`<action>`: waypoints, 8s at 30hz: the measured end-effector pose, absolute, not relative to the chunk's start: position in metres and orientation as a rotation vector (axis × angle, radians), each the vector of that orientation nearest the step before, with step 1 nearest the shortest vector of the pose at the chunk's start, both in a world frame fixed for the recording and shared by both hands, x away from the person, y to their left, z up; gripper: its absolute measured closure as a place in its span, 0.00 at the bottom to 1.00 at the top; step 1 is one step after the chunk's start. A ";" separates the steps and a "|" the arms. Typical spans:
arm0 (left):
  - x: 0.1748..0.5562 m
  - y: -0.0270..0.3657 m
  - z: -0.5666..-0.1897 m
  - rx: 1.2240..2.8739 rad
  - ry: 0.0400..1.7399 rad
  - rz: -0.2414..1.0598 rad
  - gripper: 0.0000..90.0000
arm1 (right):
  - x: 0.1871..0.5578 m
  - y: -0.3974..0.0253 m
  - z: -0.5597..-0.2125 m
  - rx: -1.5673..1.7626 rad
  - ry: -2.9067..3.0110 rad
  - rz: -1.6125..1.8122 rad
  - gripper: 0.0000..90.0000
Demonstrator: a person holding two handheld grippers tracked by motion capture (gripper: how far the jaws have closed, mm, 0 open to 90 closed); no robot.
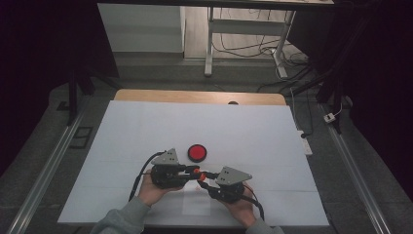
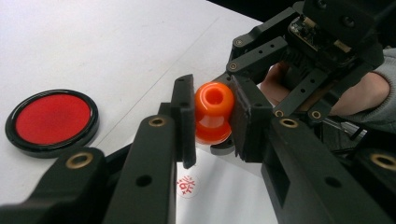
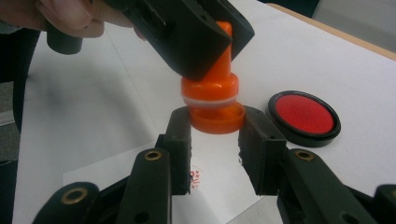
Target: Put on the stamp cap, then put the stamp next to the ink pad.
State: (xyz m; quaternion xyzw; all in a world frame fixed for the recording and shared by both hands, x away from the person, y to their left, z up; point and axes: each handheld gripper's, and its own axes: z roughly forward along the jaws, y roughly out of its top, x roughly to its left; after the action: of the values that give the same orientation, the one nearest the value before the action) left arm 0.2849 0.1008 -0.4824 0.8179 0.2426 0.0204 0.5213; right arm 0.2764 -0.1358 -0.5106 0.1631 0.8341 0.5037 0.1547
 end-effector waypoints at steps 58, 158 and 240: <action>0.285 0.099 -0.487 1.924 0.578 0.077 0.80 | 0.275 -0.135 -0.509 0.491 2.359 1.476 0.72; 0.301 0.151 -0.479 1.920 0.771 0.253 0.80 | 0.281 -0.302 -0.505 0.822 2.234 1.230 0.47; 0.288 0.167 -0.495 1.988 0.903 0.331 0.34 | 0.286 -0.309 -0.506 0.820 2.221 1.250 0.46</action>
State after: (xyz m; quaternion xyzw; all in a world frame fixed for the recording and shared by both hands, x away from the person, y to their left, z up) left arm 0.2884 0.1671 -0.4950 0.8040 0.3653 0.1340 0.4496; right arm 0.2862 -0.3093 -0.5062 0.2982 0.8073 0.4543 0.2303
